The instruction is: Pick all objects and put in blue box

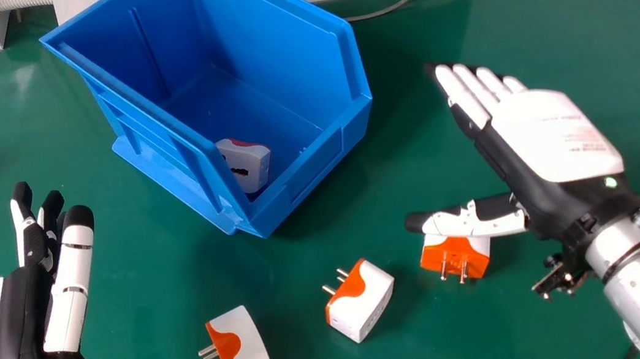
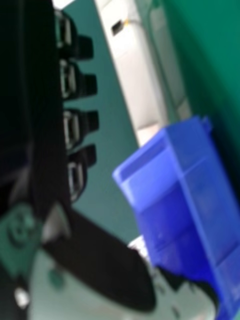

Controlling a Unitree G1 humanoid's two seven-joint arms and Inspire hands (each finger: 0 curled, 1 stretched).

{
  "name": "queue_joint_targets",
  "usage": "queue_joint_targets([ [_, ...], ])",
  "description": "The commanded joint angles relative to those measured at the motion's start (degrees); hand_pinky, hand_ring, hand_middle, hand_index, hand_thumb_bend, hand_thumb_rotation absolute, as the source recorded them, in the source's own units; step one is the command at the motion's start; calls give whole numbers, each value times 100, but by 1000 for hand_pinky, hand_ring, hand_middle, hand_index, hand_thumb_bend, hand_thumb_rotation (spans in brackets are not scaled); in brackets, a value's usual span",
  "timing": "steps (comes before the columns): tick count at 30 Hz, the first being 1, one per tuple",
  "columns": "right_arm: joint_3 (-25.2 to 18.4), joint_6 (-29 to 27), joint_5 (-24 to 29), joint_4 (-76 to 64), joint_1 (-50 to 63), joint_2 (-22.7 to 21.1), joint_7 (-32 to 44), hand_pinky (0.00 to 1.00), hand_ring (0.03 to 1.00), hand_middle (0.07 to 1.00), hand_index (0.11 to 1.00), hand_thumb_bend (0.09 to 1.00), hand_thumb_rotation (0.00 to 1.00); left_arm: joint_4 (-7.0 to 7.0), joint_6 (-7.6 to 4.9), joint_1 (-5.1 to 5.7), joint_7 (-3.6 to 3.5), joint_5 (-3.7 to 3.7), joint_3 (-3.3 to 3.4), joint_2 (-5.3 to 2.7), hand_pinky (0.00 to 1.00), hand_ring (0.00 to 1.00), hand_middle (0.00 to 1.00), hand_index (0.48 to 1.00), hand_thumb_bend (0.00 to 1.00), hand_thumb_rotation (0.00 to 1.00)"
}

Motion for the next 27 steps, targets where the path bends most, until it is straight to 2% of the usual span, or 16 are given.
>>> queue_joint_targets([
  [1, 7, 17, -51, 23, -141, -102, 75, 1000, 1000, 1000, 1000, 549, 575, -135, -45, 11, -9, -43, 68, 30, 982, 1000, 1000, 1000, 389, 778],
  [10, 100, 142, -152, 62, -228, -223, 567, 1000, 1000, 1000, 1000, 560, 599, -211, -3, 31, 12, -34, 42, 24, 982, 1000, 1000, 1000, 394, 779],
  [14, 142, 133, -164, 127, -251, -275, 729, 1000, 1000, 1000, 1000, 564, 614, -220, -18, 41, -17, -43, 52, 42, 981, 1000, 1000, 1000, 403, 781],
  [19, 270, 128, -251, 334, -354, -332, 772, 1000, 1000, 1000, 1000, 567, 630, -171, -26, -7, -35, -37, 63, 73, 980, 1000, 1000, 1000, 407, 785],
  [23, 416, 193, -339, 544, -486, -346, 848, 1000, 1000, 1000, 1000, 567, 639, -175, 12, -51, -19, -28, 48, 80, 980, 1000, 1000, 1000, 403, 785],
  [27, 513, 290, -420, 707, -604, -301, 931, 1000, 1000, 1000, 1000, 572, 645, -143, 27, -97, -28, -39, 63, 98, 980, 1000, 1000, 1000, 400, 785],
])
